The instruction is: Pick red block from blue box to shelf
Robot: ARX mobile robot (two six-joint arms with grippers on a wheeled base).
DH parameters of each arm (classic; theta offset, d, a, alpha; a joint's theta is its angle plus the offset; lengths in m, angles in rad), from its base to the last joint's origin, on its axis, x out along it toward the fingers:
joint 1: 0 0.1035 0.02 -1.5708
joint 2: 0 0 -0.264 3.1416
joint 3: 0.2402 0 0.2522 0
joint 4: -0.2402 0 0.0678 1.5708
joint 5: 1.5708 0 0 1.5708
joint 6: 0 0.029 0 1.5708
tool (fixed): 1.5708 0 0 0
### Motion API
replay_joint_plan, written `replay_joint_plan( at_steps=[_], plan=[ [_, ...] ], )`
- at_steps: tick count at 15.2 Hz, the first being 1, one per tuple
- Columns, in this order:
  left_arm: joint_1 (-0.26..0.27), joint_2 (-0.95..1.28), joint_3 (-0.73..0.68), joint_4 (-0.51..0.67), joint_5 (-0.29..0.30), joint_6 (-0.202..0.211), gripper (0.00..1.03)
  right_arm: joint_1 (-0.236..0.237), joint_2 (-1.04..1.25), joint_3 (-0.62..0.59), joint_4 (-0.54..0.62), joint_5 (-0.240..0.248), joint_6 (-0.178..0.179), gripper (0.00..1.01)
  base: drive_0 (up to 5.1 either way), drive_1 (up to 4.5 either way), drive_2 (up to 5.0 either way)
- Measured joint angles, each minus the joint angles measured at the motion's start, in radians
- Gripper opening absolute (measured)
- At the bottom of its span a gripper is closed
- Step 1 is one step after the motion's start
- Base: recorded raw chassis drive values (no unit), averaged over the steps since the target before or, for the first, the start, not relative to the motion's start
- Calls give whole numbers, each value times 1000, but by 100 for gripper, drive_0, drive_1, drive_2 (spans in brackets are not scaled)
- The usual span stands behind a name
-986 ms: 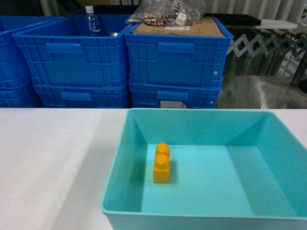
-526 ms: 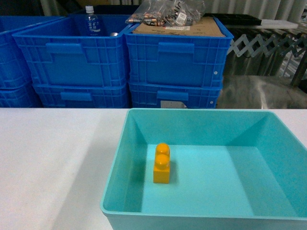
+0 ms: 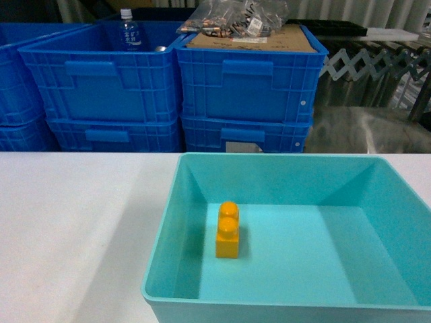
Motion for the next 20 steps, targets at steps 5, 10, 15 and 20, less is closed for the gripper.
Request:
replay_joint_plan(
  at_steps=[5,10,15,20],
  plan=[
    [0,0,0,0,-1,0,98,0,0,0,3,0,0,29,0,0,0],
    [0,0,0,0,0,0,98,0,0,0,3,0,0,29,-188,-188,-188],
    [0,0,0,0,0,0,98,0,0,0,3,0,0,29,-166,-166,-166],
    [0,0,0,0,0,0,98,0,0,0,3,0,0,29,-144,-144,-144]
  ],
)
